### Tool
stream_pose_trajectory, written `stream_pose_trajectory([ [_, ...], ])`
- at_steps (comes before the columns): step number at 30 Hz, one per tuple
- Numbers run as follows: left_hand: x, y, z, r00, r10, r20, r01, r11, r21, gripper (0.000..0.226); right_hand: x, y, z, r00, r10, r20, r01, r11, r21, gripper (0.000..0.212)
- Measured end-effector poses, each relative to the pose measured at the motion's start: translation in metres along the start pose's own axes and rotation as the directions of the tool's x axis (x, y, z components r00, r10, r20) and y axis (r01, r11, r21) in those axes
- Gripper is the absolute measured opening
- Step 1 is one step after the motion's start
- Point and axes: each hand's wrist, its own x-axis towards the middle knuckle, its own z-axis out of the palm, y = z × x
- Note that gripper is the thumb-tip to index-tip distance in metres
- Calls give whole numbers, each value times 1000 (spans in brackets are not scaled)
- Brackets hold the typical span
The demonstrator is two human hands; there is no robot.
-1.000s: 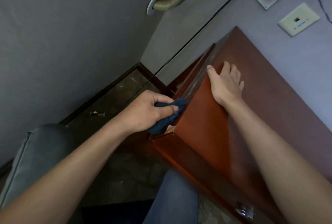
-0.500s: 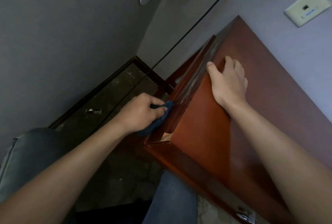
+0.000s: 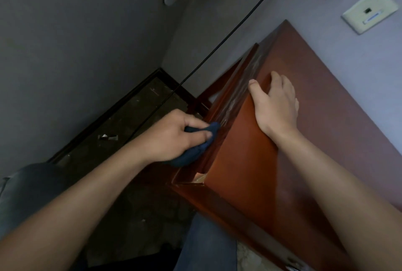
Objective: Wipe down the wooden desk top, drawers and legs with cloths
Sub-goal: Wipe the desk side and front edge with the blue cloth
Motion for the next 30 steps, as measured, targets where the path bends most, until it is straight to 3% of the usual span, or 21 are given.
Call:
stream_pose_trajectory([
  [2,-6,14,3,991,127,-27,-130,979,-155,17,1,0,0,1000,-1,-7,1,1000,-3,85],
  [3,-5,14,4,987,157,-36,-161,980,-119,18,1,-1,0,1000,-2,-9,2,1000,-4,86],
  [5,9,7,3,994,106,-33,-103,991,86,21,0,0,0,1000,-1,-6,1,1000,-6,84],
  [7,22,-2,-4,999,-38,8,33,939,341,24,-1,0,-1,1000,1,-4,-1,1000,2,84],
  [8,26,-4,-6,996,-83,18,71,927,368,25,-2,-1,-2,1000,0,-4,0,1000,6,84],
  [10,25,-2,-7,998,-56,40,40,947,318,22,-2,-1,-2,1000,-3,-8,3,1000,5,84],
  [14,6,25,0,980,198,17,-196,979,-60,19,0,0,0,1000,0,-15,0,1000,1,87],
  [16,13,30,5,979,202,-22,-203,965,-165,26,1,-1,0,1000,3,-18,-3,1000,-1,87],
  [19,37,19,7,984,155,-85,-159,986,-48,24,-1,-2,-1,1000,4,-14,-4,1000,-1,84],
  [23,51,-13,0,995,-71,-67,86,962,260,35,-2,-2,-3,1000,7,-5,-6,1000,6,82],
  [25,46,-15,0,997,-63,-49,71,978,194,32,-1,-1,-4,1000,6,-7,-6,1000,8,82],
  [28,31,5,6,994,85,-61,-92,989,-112,15,-1,-2,-2,1000,-1,-14,1,1000,-2,84],
  [30,30,5,10,992,97,-81,-109,982,-156,16,-1,-2,-1,1000,-1,-15,1,1000,-3,86],
])
